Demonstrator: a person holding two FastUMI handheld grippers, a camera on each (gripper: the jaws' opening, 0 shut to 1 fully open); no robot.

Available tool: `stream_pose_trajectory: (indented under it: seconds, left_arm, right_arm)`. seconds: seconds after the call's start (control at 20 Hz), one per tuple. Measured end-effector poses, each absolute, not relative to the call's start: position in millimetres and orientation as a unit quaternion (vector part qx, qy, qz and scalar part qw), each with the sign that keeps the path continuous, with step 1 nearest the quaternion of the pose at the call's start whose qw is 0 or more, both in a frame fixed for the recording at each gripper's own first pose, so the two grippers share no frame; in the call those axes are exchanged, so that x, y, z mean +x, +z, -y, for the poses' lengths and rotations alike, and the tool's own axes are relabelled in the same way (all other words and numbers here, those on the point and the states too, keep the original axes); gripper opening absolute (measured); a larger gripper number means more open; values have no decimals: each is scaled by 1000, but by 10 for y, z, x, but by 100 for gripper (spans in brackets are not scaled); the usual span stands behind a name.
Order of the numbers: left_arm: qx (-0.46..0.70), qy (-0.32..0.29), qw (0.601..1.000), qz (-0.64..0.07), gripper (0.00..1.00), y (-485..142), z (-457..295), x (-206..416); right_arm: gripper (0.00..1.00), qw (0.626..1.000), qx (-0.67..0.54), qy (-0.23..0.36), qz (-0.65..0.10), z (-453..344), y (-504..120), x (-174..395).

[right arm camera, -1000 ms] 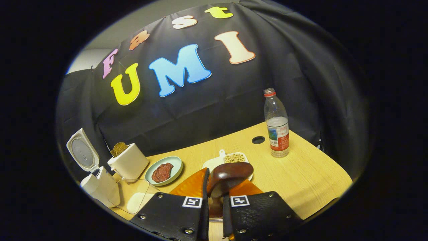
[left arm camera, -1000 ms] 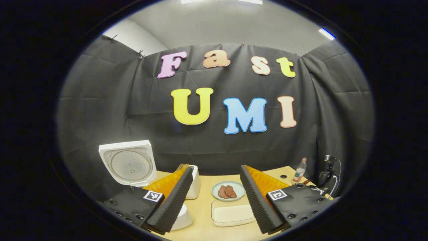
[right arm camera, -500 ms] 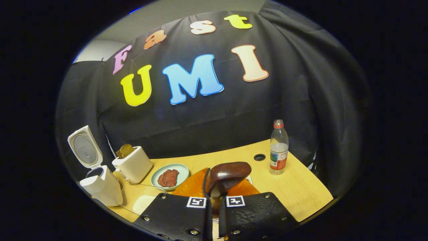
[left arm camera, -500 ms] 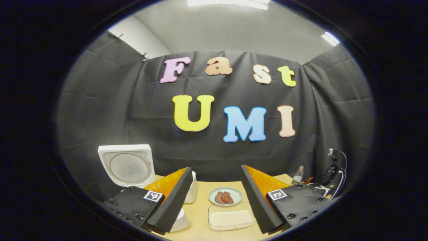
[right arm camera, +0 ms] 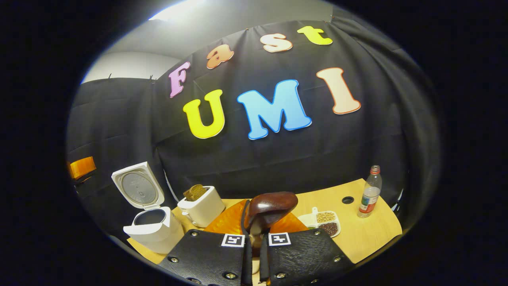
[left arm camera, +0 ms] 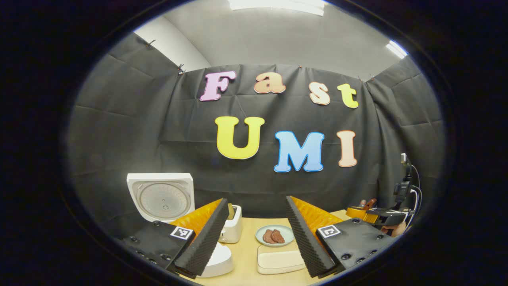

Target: Close the left gripper, press the button to open the rice cooker; take a wooden spoon from the chopstick holder with the right hand, scoop a spoonful of rice and pour it into the rice cooker, then put the wooden spoon back into the chopstick holder.

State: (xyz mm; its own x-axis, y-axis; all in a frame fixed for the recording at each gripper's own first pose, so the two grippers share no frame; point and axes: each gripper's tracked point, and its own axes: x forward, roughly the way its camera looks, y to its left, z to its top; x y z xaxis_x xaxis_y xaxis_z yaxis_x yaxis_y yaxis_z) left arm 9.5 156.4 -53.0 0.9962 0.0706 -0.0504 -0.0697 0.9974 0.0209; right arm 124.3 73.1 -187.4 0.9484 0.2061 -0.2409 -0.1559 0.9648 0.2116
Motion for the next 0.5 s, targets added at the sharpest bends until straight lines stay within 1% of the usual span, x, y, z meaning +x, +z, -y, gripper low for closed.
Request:
stream_pose_trajectory:
  seconds: [0.1,0.15,0.3,0.35,0.4,0.45,0.5]
  left_arm:
    - [21,44,999,-23,100,-538,-1667,52]
    - [23,44,998,-24,98,-549,-1681,36]
    - [36,50,998,-25,100,-598,-1739,-32]
    - [41,51,998,-26,96,-614,-1764,-56]
    - [43,51,997,-28,96,-626,-1781,-76]
    - [43,50,997,-29,100,-629,-1790,-88]
    - [44,50,997,-31,100,-649,-1807,-99]
  right_arm:
    - [7,980,87,113,-140,-966,-1940,1296]
    - [7,978,81,125,-145,-1088,-2000,1327]
    - [7,973,55,148,-169,-1357,-2329,1447]
    - [7,970,47,154,-181,-1421,-2481,1480]
    - [7,968,40,158,-190,-1462,-2609,1508]
    - [7,967,31,158,-198,-1492,-2726,1539]
    - [8,966,20,157,-204,-1507,-2822,1569]
